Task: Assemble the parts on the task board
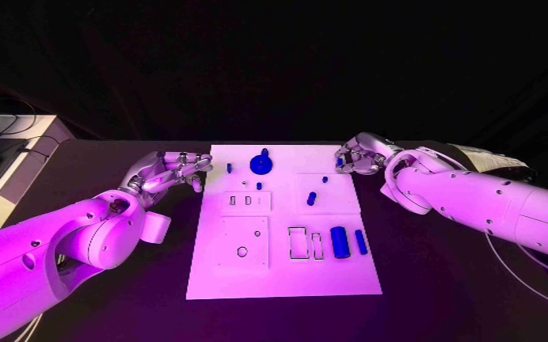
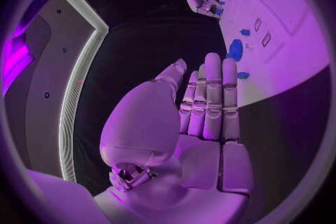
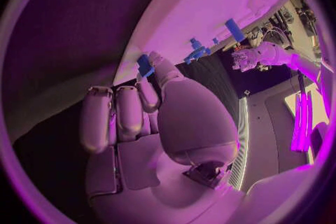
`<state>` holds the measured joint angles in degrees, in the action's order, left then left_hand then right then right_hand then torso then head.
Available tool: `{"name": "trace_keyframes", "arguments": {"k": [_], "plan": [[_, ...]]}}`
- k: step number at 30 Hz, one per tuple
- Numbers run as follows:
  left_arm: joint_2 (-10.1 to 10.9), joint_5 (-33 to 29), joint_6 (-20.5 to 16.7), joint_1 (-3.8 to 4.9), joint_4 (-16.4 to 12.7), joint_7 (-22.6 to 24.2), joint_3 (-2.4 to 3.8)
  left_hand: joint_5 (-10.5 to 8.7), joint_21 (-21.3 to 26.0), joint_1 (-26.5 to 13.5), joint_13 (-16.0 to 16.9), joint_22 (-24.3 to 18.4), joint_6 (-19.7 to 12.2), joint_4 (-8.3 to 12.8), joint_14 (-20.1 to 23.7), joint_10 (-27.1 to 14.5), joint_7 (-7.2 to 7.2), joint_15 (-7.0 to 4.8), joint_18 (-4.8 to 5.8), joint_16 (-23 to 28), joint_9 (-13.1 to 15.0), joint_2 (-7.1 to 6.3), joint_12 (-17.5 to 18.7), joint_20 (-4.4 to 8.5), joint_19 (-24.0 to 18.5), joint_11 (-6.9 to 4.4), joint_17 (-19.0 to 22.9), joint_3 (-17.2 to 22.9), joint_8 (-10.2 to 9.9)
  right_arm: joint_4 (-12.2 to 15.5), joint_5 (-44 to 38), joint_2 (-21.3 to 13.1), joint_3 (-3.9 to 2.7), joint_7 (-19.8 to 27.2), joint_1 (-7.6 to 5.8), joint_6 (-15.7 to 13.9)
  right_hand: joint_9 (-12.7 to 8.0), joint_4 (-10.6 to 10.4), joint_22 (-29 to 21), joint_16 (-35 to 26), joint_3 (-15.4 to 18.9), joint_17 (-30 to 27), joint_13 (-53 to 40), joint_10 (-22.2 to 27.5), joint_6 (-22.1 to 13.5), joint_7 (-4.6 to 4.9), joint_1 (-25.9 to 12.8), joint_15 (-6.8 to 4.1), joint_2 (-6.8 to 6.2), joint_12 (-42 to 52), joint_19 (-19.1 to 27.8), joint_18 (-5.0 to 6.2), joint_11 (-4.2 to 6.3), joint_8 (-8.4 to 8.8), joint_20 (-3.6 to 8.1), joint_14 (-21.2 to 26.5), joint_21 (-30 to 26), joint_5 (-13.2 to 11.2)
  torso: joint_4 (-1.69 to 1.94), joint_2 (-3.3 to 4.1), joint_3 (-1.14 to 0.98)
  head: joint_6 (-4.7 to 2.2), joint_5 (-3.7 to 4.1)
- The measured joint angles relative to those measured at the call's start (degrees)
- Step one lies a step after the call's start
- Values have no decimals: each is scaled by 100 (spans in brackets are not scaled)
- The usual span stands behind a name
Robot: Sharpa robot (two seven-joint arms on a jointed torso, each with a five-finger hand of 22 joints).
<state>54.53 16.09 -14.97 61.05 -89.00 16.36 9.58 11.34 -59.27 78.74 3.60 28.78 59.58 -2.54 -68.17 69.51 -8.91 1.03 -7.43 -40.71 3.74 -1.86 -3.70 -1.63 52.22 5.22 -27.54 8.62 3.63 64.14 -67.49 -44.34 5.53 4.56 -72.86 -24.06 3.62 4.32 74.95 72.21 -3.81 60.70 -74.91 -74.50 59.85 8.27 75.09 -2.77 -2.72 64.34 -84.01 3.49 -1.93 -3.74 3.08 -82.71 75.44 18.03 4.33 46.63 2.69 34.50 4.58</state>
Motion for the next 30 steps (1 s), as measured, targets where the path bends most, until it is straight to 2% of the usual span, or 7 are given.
{"name": "trace_keyframes", "arguments": {"k": [4,11,19,27,30], "plan": [[1,1,2,0,0,-5,2,0,0,0,0,0,0,0,0,0,0,0,0,0,0,0,0,0,0,0,0,0,0,3,20,27,1,-7,0,-2,0,0,0,0,0,0,0,0,0,0,0,0,0,0,0,0,0,0,0,0,0,0,-1,1,1,7,3],[2,2,5,0,-1,-11,1,0,0,0,0,-22,0,10,0,0,0,0,0,0,0,0,0,0,0,0,0,-105,0,8,32,30,1,-27,0,-14,0,-16,-1,1,-16,0,1,-2,155,-106,57,1,56,0,0,0,-1,0,0,-1,0,0,-1,-2,1,19,-6],[8,4,7,0,-1,-19,-1,0,0,19,0,-22,0,9,0,0,0,0,0,0,0,19,0,0,0,0,0,-104,0,11,32,6,1,-62,0,-32,-1,-24,-1,1,-24,0,-4,-9,250,-121,84,2,84,0,-1,1,33,0,42,-2,0,0,-10,-3,-5,19,-8],[8,9,10,0,1,-28,0,0,0,24,0,-22,0,9,0,0,0,0,0,0,0,24,0,0,0,0,0,-104,0,27,30,-2,1,-87,0,-55,-1,-112,-2,1,64,8,-3,15,123,-2,15,2,14,-23,-1,1,9,0,42,-1,0,1,-5,-3,-9,16,5],[8,11,11,0,3,-32,0,0,0,24,0,-22,0,9,0,1,0,0,0,0,0,24,0,0,0,0,0,-104,0,31,30,-7,1,-93,0,-60,-1,-173,-2,1,126,16,-3,44,24,0,-13,2,-18,-58,0,1,2,0,42,-1,0,1,-2,-3,-8,27,9]]}}
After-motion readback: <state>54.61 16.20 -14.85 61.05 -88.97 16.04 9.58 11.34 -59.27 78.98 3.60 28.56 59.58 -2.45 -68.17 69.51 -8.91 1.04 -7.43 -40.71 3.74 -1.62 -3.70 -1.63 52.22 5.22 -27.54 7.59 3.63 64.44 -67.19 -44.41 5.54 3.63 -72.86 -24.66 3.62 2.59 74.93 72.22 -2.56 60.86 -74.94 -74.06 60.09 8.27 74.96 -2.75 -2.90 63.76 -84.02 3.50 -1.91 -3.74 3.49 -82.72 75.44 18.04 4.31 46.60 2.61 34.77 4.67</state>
